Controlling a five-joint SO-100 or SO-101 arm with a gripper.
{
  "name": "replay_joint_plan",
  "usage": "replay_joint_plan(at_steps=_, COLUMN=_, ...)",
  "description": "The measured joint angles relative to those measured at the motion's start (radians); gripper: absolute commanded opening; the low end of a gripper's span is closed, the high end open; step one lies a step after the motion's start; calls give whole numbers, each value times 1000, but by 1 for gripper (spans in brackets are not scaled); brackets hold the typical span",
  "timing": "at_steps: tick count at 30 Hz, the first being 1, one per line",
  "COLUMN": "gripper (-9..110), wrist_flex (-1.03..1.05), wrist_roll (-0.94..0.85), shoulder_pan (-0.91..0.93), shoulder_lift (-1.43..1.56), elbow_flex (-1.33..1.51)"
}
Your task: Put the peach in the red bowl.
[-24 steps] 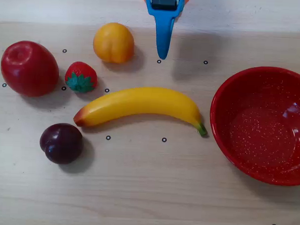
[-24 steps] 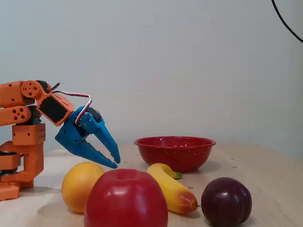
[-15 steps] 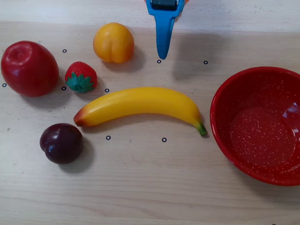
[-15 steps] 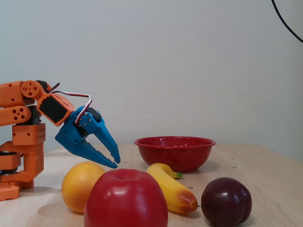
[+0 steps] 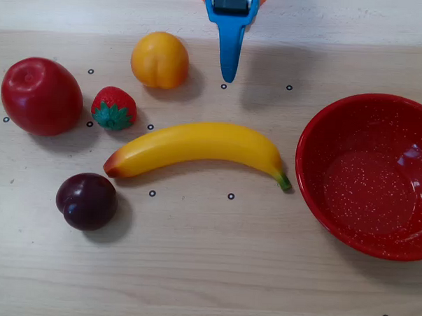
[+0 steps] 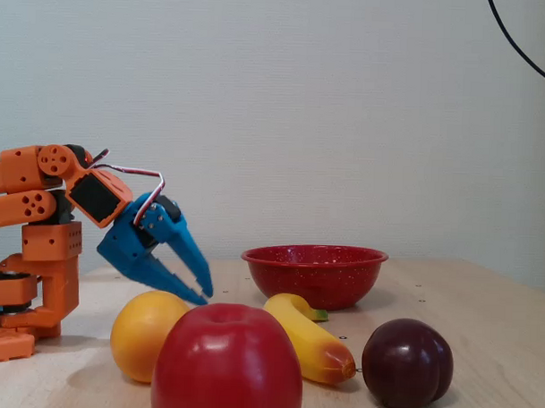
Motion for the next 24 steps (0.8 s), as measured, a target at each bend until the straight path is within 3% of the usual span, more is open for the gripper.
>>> replay_joint_plan(at_steps=8, gripper=0, wrist_flex=127, wrist_roll=77, shoulder_pan=-8, shoulder_lift=-229, elbow_flex=-219)
replay_joint_plan(at_steps=24, gripper=2, wrist_flex=555, wrist_roll=299, shoulder_pan=-229, shoulder_lift=-819, elbow_flex=-882)
